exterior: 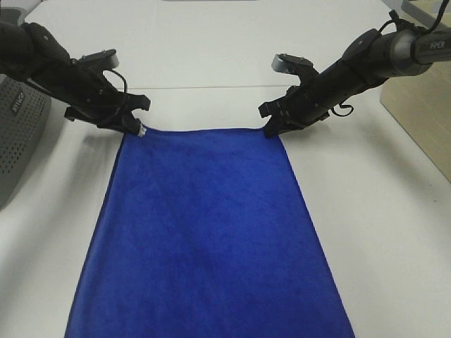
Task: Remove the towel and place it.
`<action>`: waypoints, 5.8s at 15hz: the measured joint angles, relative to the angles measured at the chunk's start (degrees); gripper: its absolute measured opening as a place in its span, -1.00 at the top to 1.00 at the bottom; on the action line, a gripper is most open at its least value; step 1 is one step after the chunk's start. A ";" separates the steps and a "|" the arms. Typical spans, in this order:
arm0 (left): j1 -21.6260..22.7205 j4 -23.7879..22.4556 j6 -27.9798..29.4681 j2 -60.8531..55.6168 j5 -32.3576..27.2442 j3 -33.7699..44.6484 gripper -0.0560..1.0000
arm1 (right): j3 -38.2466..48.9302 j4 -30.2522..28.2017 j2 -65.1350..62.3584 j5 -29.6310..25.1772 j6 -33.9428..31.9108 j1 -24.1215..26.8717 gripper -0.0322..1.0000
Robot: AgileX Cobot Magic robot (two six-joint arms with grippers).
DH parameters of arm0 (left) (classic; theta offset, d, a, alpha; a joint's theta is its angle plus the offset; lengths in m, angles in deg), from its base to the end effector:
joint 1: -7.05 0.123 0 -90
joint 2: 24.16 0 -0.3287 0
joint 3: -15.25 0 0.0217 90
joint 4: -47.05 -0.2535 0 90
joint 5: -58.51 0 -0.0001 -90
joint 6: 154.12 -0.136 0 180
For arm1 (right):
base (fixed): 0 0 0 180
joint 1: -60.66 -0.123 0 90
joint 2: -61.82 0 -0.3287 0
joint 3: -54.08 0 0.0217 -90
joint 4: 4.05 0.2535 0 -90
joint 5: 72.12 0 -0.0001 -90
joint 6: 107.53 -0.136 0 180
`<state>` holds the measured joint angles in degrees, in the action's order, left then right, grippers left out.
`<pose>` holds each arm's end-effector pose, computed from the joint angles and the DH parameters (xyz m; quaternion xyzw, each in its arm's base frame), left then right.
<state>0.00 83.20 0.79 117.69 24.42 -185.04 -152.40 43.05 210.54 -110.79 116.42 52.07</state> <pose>0.5398 -0.1121 0.1004 0.0511 0.9523 -0.1900 0.2332 0.5501 0.1461 0.0712 -0.1614 0.9285 0.2377 0.2353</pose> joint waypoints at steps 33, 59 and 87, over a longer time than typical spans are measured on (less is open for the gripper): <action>-3.09 -0.80 -7.33 13.87 30.88 -20.57 0.88 | -28.36 7.33 13.01 19.54 14.04 -0.23 0.90; -3.15 -7.05 -6.19 6.07 5.73 -21.08 -0.75 | -28.59 -16.04 4.53 -10.43 -15.41 0.00 -0.37; 16.44 -38.27 18.68 -77.35 -35.64 29.45 -0.75 | 41.14 -33.98 -92.76 -31.34 -39.42 8.65 -0.53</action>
<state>16.44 44.93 19.46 40.34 -11.21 -155.59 -111.26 9.07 117.78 -142.13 77.00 60.72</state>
